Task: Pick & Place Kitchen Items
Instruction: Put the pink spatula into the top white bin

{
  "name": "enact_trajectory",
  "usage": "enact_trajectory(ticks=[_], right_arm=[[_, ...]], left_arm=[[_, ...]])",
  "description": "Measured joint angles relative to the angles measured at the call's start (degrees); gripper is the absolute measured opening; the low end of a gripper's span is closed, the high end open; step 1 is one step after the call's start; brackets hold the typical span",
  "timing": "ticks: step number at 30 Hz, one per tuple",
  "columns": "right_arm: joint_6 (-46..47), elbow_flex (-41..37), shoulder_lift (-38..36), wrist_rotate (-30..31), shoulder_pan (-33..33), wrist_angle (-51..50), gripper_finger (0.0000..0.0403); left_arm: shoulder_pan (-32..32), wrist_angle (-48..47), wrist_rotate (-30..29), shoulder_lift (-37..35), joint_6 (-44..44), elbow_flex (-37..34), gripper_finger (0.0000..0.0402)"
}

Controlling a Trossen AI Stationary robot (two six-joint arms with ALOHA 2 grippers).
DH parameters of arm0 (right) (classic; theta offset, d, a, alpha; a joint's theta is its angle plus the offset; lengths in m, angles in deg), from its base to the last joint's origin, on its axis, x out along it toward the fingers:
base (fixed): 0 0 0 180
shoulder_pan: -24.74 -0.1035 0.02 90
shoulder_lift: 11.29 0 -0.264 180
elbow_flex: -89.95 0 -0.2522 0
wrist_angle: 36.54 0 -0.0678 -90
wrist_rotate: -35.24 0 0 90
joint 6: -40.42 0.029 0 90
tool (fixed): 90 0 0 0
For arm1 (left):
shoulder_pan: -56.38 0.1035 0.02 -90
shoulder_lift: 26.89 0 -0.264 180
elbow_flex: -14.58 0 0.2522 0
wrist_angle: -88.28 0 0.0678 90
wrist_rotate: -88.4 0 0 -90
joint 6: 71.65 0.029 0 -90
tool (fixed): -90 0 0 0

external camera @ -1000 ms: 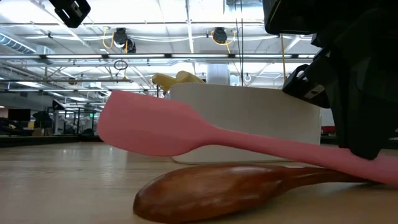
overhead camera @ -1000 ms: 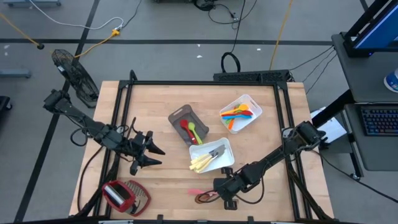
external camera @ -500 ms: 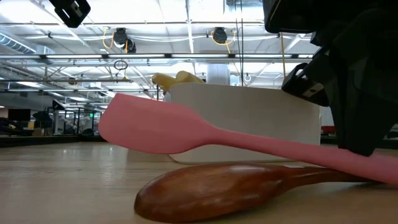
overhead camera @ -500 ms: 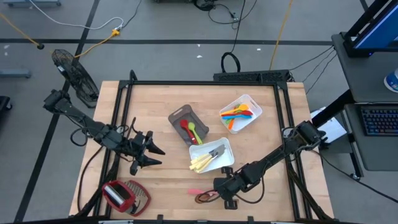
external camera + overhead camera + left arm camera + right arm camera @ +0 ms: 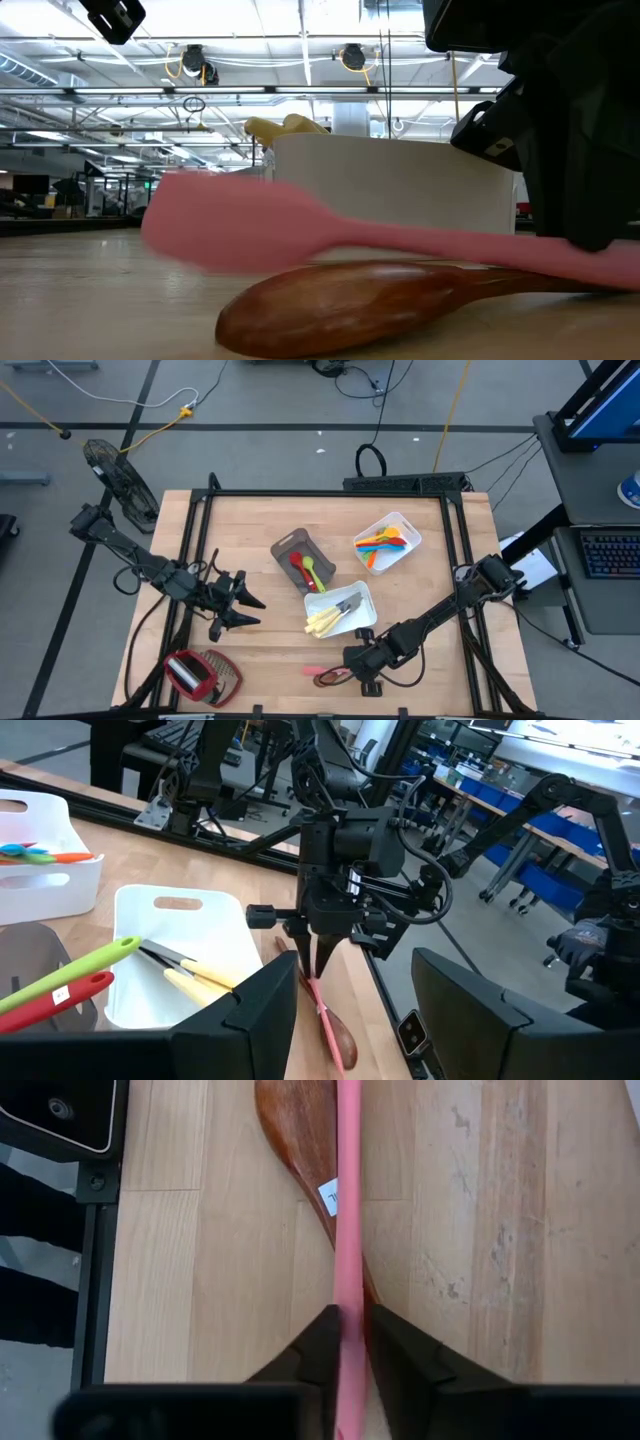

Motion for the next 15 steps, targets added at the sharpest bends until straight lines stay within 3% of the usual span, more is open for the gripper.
enact_trajectory(ticks=[8,15], right_arm=[[-1.3,0.0,0.0,0.1,0.0,0.4,0.0138],[-2.2,0.0,0.0,0.0,0.3,0.5,0.0166]], left_arm=[[0.0,0.0,0.0,0.0,0.0,0.0,0.0202],[0.0,0.0,0.0,0.0,0.0,0.0,0.0202]])
